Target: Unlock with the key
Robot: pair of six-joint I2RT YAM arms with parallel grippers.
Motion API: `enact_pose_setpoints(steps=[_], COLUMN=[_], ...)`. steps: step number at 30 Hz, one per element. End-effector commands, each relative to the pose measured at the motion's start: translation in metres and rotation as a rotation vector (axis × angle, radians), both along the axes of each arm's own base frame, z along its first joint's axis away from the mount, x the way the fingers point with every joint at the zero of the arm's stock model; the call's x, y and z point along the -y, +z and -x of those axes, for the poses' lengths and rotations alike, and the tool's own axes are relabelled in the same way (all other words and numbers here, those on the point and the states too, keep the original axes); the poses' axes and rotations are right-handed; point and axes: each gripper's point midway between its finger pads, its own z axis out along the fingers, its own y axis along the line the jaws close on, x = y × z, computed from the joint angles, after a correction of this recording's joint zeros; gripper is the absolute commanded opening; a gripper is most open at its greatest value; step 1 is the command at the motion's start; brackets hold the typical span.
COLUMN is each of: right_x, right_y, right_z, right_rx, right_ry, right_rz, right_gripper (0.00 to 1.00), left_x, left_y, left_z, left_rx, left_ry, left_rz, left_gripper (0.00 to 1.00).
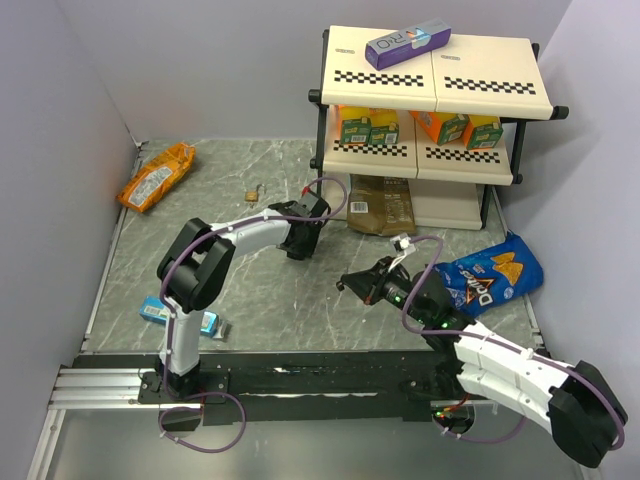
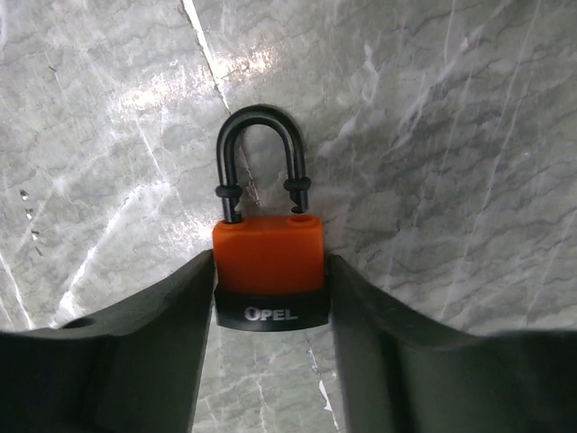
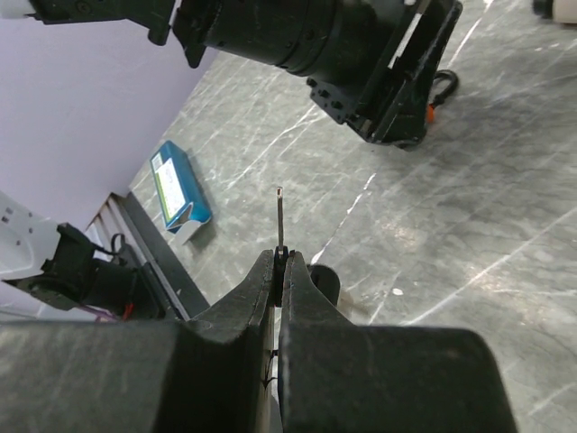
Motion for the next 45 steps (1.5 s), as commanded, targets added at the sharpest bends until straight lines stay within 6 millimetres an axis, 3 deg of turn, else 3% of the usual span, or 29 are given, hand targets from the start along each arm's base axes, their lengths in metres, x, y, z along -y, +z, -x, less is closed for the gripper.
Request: enact_pose_setpoints(steps=[1,2,4,7,13,15,17,19,20,21,23,31,36,45], right_x=[0.007,0.008,0.01,0.012,0.013,0.013,0.012,0.012,0.01,0.009,0.009,0.0,-0.002,-0.002], right_y=[0.005,0.006,0.007,0.009,0.002,0.001,-0.002,0.003,0.003,0.006,0.005,0.006,0.007,0.004], right_z=[-0.004,-0.005,-0.007,-0.009,-0.013,-0.016,-0.016,-0.021,-0.021,-0.022,-0.025,-0.033,-0.039,-0.046], right_rx=[0.034,0.04,0.04,0.055,0.057,0.055,0.055,0.073,0.071,0.076,0.078,0.076,0.075,0.075], right_ry=[-0.038,-0.047,-0.057,-0.068,-0.075,-0.08,-0.077,-0.093,-0.091,-0.093,-0.113,-0.163,-0.21,-0.274], right_rz=[0.016,0.022,0.031,0.05,0.109,0.127,0.159,0.183,0.198,0.21,0.239,0.336,0.37,0.44], right_gripper=[0.0,0.0,0.0,0.0,0.0,0.0,0.0,0.0,0.0,0.0,0.0,0.0,0.0,0.0], left_x=[0.004,0.004,0.006,0.008,0.007,0.009,0.022,0.039,0.047,0.057,0.066,0.094,0.104,0.118], left_y=[0.018,0.021,0.032,0.053,0.108,0.129,0.151,0.171,0.184,0.191,0.21,0.194,0.186,0.154], left_z=[0.001,0.0,-0.002,-0.006,-0.011,-0.004,-0.002,0.018,0.019,0.035,0.043,0.073,0.087,0.101], left_rx=[0.003,0.011,0.036,0.093,0.238,0.275,0.315,0.293,0.319,0.28,0.297,0.095,0.047,-0.044], left_ry=[-0.007,-0.005,-0.01,-0.005,0.033,0.031,0.019,-0.048,-0.073,-0.13,-0.181,-0.273,-0.296,-0.316], left_rz=[0.034,0.038,0.059,0.1,0.211,0.283,0.407,0.558,0.626,0.706,0.797,0.883,0.873,0.777], left_gripper=[0.66,0.75,0.81,0.98,0.98,0.96,0.94,0.94,0.94,0.93,0.92,0.83,0.82,0.75])
